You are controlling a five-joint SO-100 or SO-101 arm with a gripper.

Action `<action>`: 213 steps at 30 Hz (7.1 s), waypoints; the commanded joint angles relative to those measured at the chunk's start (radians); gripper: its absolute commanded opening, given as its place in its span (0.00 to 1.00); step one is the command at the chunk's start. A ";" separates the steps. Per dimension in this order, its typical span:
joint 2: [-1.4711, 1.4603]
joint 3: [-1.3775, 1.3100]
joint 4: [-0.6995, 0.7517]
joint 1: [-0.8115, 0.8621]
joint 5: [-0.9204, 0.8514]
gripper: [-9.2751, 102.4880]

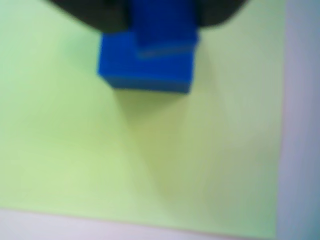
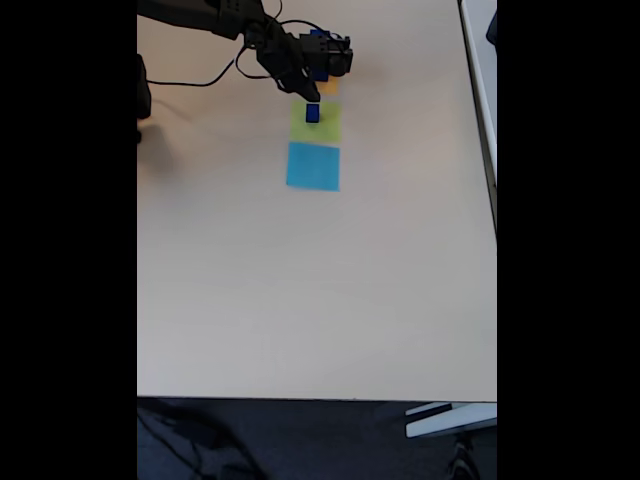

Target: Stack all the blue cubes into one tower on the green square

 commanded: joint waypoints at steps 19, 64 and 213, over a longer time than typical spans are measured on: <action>0.086 0.043 -0.083 0.021 0.002 0.09; 0.081 0.100 -0.156 0.014 0.017 0.12; -0.080 -0.238 0.028 -0.318 0.408 0.22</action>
